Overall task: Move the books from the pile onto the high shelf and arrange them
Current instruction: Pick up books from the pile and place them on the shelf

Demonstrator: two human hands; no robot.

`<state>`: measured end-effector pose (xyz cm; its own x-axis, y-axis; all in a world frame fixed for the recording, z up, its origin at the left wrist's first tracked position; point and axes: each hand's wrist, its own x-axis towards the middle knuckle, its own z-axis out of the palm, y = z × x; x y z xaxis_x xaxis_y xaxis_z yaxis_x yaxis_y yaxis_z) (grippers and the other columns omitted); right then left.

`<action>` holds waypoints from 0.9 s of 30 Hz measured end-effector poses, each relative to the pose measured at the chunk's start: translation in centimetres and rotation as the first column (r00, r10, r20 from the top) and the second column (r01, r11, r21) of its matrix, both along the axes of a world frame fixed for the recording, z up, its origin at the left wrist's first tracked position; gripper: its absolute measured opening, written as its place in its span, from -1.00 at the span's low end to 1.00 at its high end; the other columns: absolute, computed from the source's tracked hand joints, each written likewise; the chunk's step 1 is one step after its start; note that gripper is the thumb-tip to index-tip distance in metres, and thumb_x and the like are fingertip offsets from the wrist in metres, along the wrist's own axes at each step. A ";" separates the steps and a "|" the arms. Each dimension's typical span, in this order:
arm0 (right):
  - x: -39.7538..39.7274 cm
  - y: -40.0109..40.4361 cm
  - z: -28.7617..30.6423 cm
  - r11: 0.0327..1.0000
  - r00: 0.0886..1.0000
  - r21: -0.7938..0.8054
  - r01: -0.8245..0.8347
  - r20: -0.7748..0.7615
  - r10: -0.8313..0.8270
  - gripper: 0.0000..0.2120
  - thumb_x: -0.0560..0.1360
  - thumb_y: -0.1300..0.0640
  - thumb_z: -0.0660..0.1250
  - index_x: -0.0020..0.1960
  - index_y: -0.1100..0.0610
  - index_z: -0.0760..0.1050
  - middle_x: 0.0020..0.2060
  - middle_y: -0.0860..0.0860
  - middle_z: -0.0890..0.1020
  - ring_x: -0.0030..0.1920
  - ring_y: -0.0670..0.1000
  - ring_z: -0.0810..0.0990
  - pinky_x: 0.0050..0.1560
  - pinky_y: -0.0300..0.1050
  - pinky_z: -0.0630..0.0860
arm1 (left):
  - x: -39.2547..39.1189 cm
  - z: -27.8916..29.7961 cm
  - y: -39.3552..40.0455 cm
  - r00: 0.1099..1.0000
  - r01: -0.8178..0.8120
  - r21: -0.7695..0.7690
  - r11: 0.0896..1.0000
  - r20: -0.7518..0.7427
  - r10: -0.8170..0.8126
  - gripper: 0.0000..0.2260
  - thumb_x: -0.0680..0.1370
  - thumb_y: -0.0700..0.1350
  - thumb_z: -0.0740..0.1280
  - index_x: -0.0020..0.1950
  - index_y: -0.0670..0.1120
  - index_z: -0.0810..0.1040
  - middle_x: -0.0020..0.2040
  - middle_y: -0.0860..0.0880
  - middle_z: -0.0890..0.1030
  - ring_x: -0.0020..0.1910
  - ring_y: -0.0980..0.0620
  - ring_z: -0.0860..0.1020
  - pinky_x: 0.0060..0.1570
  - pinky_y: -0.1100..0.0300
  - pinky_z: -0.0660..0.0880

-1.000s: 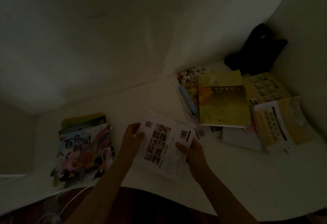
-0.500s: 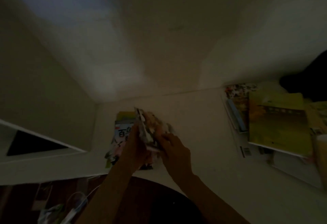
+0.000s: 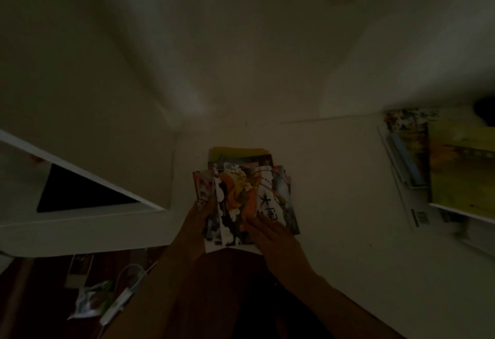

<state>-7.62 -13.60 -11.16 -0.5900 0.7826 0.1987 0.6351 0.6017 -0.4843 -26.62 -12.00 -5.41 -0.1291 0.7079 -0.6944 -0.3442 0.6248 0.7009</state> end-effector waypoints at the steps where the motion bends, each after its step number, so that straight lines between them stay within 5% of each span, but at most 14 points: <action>1: 0.1 0.0 0.0 0.999 1.000 -0.038 0.001 0.021 0.000 -0.57 0.50 0.06 0.14 0.36 0.03 0.28 0.25 -0.01 0.54 0.23 0.04 0.52 0.02 0.07 0.59 | -0.6 -0.7 0.8 0.997 -0.008 -0.047 0.999 -0.071 0.005 -0.69 0.61 -0.06 0.18 0.30 -0.17 0.39 0.09 -0.12 0.54 -0.04 -0.06 0.54 -0.08 0.10 0.49; 5: 1.6 -0.2 -0.7 1.000 0.992 0.005 0.025 0.121 -0.025 -0.59 0.49 0.20 0.05 0.32 0.04 0.32 0.23 -0.02 0.56 0.24 0.04 0.49 0.05 0.15 0.55 | -1.5 -2.7 2.7 0.980 0.191 -0.030 0.981 0.065 -0.189 -0.65 0.64 -0.14 0.05 0.41 -0.19 0.31 0.40 -0.16 0.38 0.17 -0.09 0.48 0.11 0.15 0.45; 8: 3.5 0.0 -1.7 0.999 0.995 -0.045 -0.017 0.098 0.021 -0.39 0.34 0.34 0.09 0.35 -0.01 0.30 0.38 -0.10 0.34 0.39 0.03 0.24 0.24 0.39 0.26 | -2.1 -2.3 3.1 0.998 0.060 -0.055 0.997 -0.019 -0.062 -0.74 0.61 -0.10 0.19 0.27 -0.15 0.42 0.17 -0.18 0.52 0.10 -0.16 0.51 -0.04 0.04 0.49; 10: 4.3 0.1 -1.6 0.985 0.998 -0.172 0.020 -0.050 -0.029 -0.37 0.35 0.28 0.06 0.38 -0.10 0.26 0.43 -0.21 0.25 0.46 -0.01 0.14 0.40 0.29 0.07 | -2.4 -2.0 2.5 0.998 0.049 -0.004 0.999 -0.028 -0.049 -0.74 0.58 -0.09 0.24 0.24 -0.15 0.43 0.10 -0.14 0.55 0.13 -0.15 0.51 0.01 -0.01 0.49; 12: 3.6 0.6 -0.5 0.932 0.917 -0.254 0.258 -0.237 -0.319 -0.50 0.50 0.18 0.13 0.41 -0.10 0.24 0.42 -0.16 0.28 0.45 -0.10 0.20 0.45 -0.01 0.17 | -2.4 -2.2 2.9 0.997 0.064 0.008 0.998 -0.048 -0.064 -0.70 0.57 -0.11 0.26 0.28 -0.14 0.45 0.17 -0.14 0.55 0.21 -0.18 0.49 0.12 -0.08 0.44; 14: 2.7 2.4 0.2 0.574 0.557 -0.524 0.630 -0.210 -0.803 -0.54 0.50 0.01 0.31 0.35 0.10 0.31 0.29 0.07 0.41 0.31 -0.02 0.38 0.24 -0.19 0.36 | -2.3 -1.7 3.4 0.991 0.064 0.000 0.998 -0.117 -0.064 -0.69 0.57 -0.14 0.26 0.31 -0.14 0.43 0.19 -0.12 0.52 0.22 -0.15 0.47 0.13 -0.05 0.40; 15: 2.4 3.5 0.4 0.327 0.381 -0.697 0.639 -0.082 -0.921 -0.44 0.40 -0.16 0.40 0.23 0.16 0.36 0.14 0.13 0.44 0.16 0.05 0.46 0.07 -0.15 0.45 | -2.3 -1.9 3.5 0.990 0.070 0.005 0.998 -0.125 -0.069 -0.68 0.57 -0.15 0.26 0.32 -0.13 0.42 0.20 -0.11 0.51 0.22 -0.14 0.46 0.12 -0.05 0.38; 16: 2.1 4.3 0.1 0.180 0.295 -0.815 0.550 -0.012 -0.955 -0.35 0.28 -0.29 0.43 0.09 0.17 0.37 0.01 0.13 0.44 0.02 0.06 0.48 -0.13 -0.18 0.48 | -2.4 -2.0 3.5 0.988 0.083 0.012 0.996 -0.134 -0.081 -0.68 0.57 -0.16 0.25 0.33 -0.12 0.41 0.18 -0.10 0.51 0.20 -0.13 0.46 0.11 -0.03 0.38; 18: 1.6 5.1 -0.1 0.081 0.252 -0.916 0.393 0.022 -0.968 -0.49 0.32 -0.11 0.50 0.00 0.22 0.40 -0.08 0.14 0.48 -0.09 0.06 0.48 -0.37 -0.24 0.46 | -2.3 -1.9 3.5 0.989 0.095 0.030 0.995 -0.121 -0.090 -0.74 0.58 -0.20 0.22 0.27 -0.10 0.42 0.04 -0.07 0.55 0.08 -0.11 0.52 -0.01 0.05 0.43; 20: 1.6 5.4 0.2 0.015 0.138 -0.933 0.359 0.037 -0.990 -0.67 0.40 0.26 0.45 0.08 0.27 0.40 -0.04 0.17 0.50 -0.06 0.10 0.48 -0.27 -0.14 0.49 | -2.4 -1.9 3.7 0.990 0.095 0.047 0.994 -0.107 -0.089 -0.84 0.59 -0.24 0.20 0.15 -0.11 0.45 -0.12 -0.01 0.59 -0.07 0.00 0.57 -0.25 0.15 0.51; 22: 2.2 5.3 0.8 0.025 0.033 -0.925 0.379 -0.014 -0.999 -0.72 0.40 0.38 0.40 0.05 0.24 0.40 -0.03 0.17 0.49 -0.04 0.12 0.48 -0.11 -0.05 0.48 | -2.6 -2.0 3.7 0.994 0.088 0.048 0.995 -0.070 -0.085 -0.83 0.58 -0.24 0.20 0.14 -0.14 0.49 -0.15 -0.04 0.64 -0.14 -0.01 0.61 -0.32 0.15 0.54; 24: 3.1 5.4 1.5 0.071 0.002 -0.906 0.417 -0.077 -0.997 -0.76 0.41 0.41 0.37 0.00 0.21 0.40 -0.03 0.19 0.52 -0.08 0.13 0.50 -0.18 -0.07 0.47 | -2.7 -2.0 3.9 0.994 0.080 0.030 0.996 -0.072 -0.077 -0.75 0.58 -0.23 0.22 0.25 -0.17 0.45 0.00 -0.12 0.60 -0.12 -0.07 0.57 -0.21 0.08 0.49; 27: 4.6 5.9 2.1 0.159 0.123 -0.852 0.499 -0.111 -0.986 -0.78 0.43 0.44 0.32 -0.02 0.20 0.42 -0.08 0.18 0.55 -0.17 0.10 0.51 -0.33 -0.20 0.43 | -3.0 -2.3 4.1 0.993 0.084 0.007 0.996 -0.085 -0.084 -0.72 0.58 -0.23 0.22 0.29 -0.17 0.42 -0.06 -0.12 0.57 -0.17 -0.08 0.52 -0.21 0.10 0.42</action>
<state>-3.03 -7.75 -9.11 0.4881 0.7157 -0.4995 -0.0371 -0.5548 -0.8312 -29.59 -7.89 -7.72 -0.1267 0.7257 -0.6763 -0.2302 0.6416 0.7316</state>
